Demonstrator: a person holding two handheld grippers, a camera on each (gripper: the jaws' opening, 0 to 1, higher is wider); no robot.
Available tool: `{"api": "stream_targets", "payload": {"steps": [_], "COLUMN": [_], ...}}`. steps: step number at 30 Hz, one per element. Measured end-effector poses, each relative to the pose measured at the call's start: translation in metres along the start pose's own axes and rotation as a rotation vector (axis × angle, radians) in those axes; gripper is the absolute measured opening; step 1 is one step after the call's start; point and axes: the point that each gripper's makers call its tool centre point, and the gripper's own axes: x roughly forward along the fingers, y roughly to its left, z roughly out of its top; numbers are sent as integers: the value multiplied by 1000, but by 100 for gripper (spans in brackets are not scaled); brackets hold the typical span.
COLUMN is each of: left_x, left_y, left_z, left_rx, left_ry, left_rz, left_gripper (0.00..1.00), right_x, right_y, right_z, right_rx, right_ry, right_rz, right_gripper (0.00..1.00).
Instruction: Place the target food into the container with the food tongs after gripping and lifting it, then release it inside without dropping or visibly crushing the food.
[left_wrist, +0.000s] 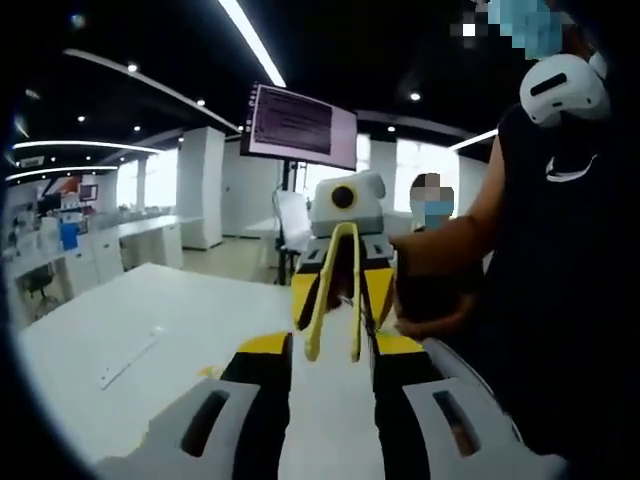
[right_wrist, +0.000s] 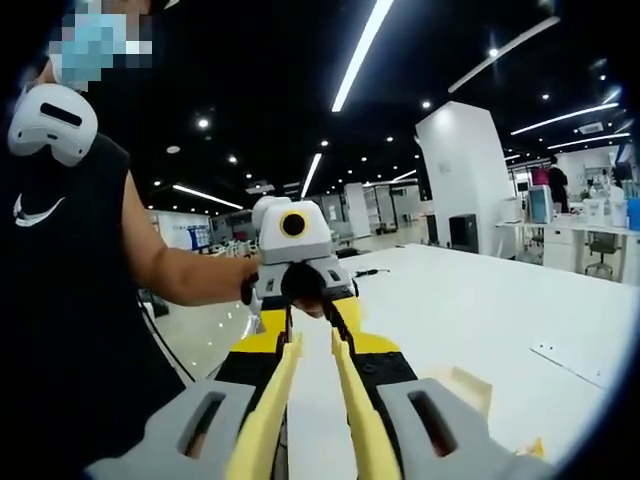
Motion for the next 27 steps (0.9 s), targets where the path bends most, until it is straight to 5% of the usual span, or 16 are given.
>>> {"api": "stream_targets", "payload": {"steps": [4,8,15,19,27], "left_x": [-7,-23,-57,-85,-137], "left_y": [13,33,48,53,64], "left_z": [-1,-9,-33,-68,-93], "left_rx": [-6,-1,-28,-57,-48], "left_ry": [-11,11,42,90,75], "left_rz": [82,201,339,431,613], "left_gripper": [67,87,92,95,100], "right_x": [-1,-8,-25,-34,-55], "right_y": [-5,-17,-39,-45,-69], "right_z": [1,6,3,-6,-30], "right_rx": [-18,-45,-71,-83,-126], "right_ry": [9,18,57,85,193], "right_rz": [-20,-60,-140,-161,-240], "right_gripper": [23,24,25,25,25]}}
